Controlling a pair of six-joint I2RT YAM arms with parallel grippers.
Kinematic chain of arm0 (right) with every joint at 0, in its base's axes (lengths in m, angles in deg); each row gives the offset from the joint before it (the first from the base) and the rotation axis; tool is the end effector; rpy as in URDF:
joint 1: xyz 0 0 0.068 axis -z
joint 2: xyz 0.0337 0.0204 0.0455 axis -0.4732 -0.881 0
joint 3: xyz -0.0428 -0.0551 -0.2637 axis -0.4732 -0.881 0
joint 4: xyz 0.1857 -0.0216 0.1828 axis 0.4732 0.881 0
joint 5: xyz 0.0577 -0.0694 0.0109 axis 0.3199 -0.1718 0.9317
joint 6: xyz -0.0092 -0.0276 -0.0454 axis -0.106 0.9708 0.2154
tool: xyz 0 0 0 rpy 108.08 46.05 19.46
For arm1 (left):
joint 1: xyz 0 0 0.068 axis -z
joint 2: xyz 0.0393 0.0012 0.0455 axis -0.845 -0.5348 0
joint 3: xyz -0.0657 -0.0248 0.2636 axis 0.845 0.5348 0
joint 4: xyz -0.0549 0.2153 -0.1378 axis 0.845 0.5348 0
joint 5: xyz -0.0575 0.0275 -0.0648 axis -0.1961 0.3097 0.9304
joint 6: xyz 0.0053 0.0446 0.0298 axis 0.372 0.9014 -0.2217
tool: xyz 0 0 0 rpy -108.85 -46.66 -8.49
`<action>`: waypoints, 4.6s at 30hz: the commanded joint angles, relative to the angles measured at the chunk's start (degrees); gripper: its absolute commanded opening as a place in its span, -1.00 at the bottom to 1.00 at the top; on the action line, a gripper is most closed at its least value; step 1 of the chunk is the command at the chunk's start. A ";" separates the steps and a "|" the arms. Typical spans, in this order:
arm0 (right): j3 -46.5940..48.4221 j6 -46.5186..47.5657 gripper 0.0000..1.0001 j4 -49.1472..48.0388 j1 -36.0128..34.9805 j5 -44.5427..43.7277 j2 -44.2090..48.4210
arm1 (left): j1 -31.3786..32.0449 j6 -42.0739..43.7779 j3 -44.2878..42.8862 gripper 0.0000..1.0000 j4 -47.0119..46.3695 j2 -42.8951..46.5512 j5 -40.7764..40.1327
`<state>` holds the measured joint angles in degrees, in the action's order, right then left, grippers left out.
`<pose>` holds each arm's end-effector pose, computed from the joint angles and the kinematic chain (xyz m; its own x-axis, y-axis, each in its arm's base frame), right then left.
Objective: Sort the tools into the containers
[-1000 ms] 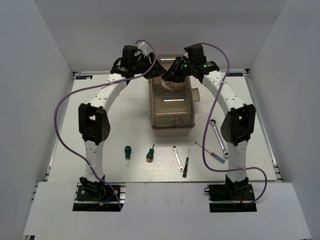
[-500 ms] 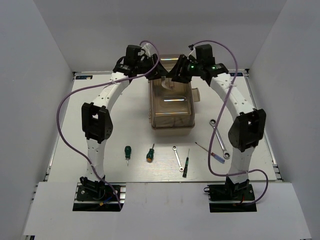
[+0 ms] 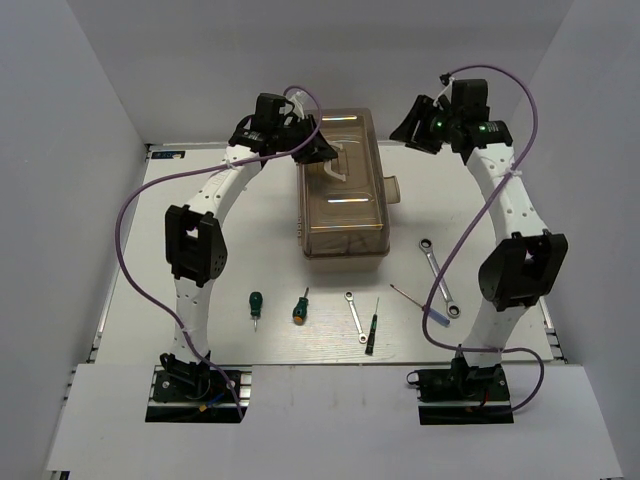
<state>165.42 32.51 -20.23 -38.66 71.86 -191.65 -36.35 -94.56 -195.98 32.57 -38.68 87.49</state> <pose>0.4083 0.0865 0.4072 -0.6054 0.3332 -0.7228 -0.1878 0.8227 0.5366 0.4655 -0.2035 0.3164 -0.8505 -0.1790 -0.4947 0.3035 0.6012 -0.7392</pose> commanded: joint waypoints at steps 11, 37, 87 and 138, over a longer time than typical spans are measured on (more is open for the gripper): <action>-4.11 12.91 0.36 1.51 5.40 11.02 -12.53 | 1.17 0.92 0.97 -0.72 5.27 -1.31 -0.60; -10.00 17.05 -1.00 -2.27 8.21 23.33 -20.01 | 2.23 -1.71 -5.88 -0.98 7.64 -1.84 -1.29; -16.40 24.15 0.17 -0.79 18.59 21.31 -6.49 | -20.44 6.72 7.82 0.43 23.64 27.14 -23.44; -57.01 39.64 -0.21 -1.65 4.70 -16.94 3.11 | -8.75 16.83 49.84 0.26 20.39 64.52 -11.14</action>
<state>111.87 74.43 -16.23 -33.78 52.01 -184.59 -45.77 -77.10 -145.19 53.15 25.28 75.80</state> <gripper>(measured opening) 0.413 0.633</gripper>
